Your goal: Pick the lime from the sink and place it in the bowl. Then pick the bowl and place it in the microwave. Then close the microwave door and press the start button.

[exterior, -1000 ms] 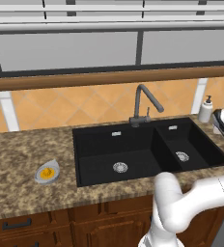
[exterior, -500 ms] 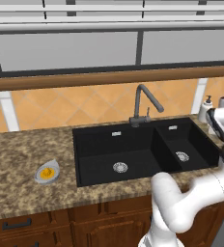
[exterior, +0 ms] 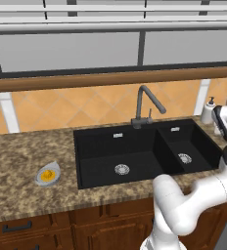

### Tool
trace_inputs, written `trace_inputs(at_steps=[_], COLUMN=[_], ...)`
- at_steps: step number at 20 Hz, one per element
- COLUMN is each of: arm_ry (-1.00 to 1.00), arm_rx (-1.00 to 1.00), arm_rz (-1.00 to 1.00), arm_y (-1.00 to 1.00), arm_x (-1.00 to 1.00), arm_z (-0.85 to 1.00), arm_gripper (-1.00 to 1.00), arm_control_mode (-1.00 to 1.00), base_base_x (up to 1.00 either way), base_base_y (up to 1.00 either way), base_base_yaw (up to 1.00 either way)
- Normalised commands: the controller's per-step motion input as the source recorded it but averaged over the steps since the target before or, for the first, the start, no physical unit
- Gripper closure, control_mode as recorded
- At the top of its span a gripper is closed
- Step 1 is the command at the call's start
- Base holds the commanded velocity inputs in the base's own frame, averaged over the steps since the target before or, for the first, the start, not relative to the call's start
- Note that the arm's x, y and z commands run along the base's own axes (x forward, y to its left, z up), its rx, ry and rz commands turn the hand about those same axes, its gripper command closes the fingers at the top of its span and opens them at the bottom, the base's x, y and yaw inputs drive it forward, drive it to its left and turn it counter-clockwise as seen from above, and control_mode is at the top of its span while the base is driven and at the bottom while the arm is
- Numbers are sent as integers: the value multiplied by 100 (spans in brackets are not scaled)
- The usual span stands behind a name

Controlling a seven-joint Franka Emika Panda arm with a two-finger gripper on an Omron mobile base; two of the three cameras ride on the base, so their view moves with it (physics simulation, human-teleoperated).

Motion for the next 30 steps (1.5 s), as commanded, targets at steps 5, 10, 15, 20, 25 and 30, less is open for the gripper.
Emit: trace_inputs(at_steps=[5,10,15,20,25,30], arm_ry=[-8,-7,-2,-4,-5,-7], arm_rx=[0,0,0,-2,0,-1], arm_rz=[0,0,0,0,3,6], arm_y=[1,25,57,6,0,26], arm_x=[-37,-40,-28,-3,-10,-1], arm_z=[22,29,48,1,18,25], arm_gripper=[100,100,100,100,100,100], arm_control_mode=[-100,-100,-100,-100,-100,-100], base_base_x=[0,0,0,0,0,0], base_base_y=[0,0,0,0,0,0], base_base_yaw=[0,0,0,0,0,0])
